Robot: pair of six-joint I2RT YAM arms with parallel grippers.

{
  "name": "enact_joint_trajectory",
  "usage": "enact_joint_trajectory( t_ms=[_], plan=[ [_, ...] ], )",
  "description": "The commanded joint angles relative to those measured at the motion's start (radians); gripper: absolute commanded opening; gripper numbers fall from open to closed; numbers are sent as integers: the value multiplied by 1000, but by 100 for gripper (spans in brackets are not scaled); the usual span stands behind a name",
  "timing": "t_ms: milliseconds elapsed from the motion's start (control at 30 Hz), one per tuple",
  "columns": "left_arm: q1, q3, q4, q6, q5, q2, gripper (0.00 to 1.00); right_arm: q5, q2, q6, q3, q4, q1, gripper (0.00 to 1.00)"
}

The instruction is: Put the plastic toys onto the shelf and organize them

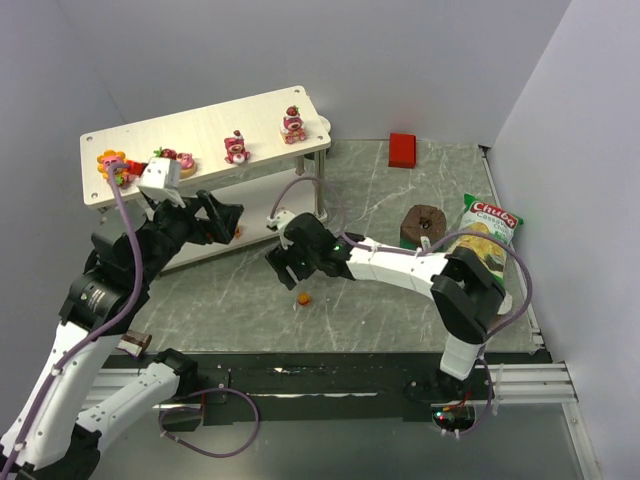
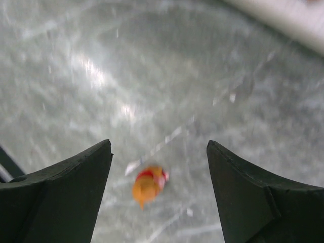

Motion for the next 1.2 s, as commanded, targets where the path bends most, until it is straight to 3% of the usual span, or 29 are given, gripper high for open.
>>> enact_joint_trajectory(
  t_ms=[0, 133, 233, 500, 933, 1167],
  plan=[
    [-3, -11, 7, -57, 122, 31, 96, -28, -114, 33, -83, -64, 5, 82],
    [-5, -75, 11, -136, 226, 44, 96, 50, -185, 190, -153, -85, -6, 76],
    [-16, -145, 31, -202, 240, 41, 99, 91, -253, 339, -222, -89, -35, 63],
    [-123, -285, 47, -344, 110, 28, 90, 35, -167, 437, -249, -85, -104, 35],
    [-195, -339, -10, -521, 23, 116, 73, -37, 2, 406, -173, -6, -142, 31],
    [-198, -362, -8, -558, 16, 124, 72, -116, 34, 406, -195, 36, -142, 27]
  ],
)
